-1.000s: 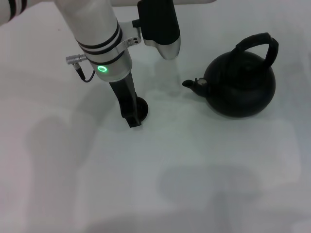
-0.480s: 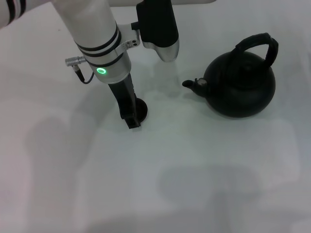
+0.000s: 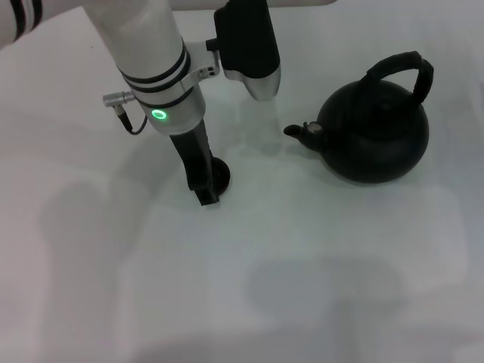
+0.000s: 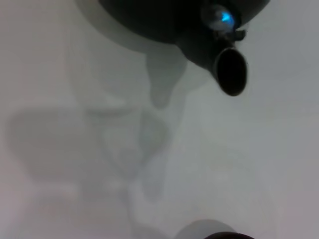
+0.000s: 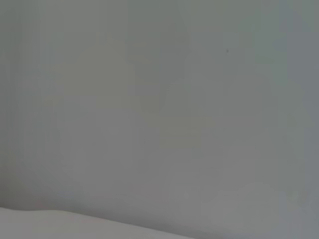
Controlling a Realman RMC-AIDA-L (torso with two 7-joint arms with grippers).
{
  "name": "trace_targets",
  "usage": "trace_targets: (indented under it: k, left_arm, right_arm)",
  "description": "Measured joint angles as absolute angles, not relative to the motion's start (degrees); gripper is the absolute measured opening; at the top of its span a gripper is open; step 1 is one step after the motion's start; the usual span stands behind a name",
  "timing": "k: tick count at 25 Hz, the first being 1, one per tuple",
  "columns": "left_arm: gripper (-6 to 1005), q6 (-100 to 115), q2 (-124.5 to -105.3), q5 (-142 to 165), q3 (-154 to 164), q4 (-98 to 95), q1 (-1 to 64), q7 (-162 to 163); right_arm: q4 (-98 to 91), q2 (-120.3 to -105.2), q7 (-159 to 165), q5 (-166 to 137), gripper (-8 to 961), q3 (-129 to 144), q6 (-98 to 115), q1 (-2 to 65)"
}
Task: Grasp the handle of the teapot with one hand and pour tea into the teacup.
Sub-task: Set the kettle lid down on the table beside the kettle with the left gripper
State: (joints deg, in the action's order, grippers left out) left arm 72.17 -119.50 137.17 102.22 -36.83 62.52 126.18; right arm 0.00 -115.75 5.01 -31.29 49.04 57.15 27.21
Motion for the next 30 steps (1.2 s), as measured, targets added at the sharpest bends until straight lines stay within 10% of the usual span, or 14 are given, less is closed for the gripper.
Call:
trace_targets:
  k: [30]
  left_arm:
    - [697,73.53,-119.35,137.11,103.89,-41.14,60.28,127.48]
  right_arm:
    - [0.0,-115.75,5.01,-31.29,427,49.04,57.44,26.8]
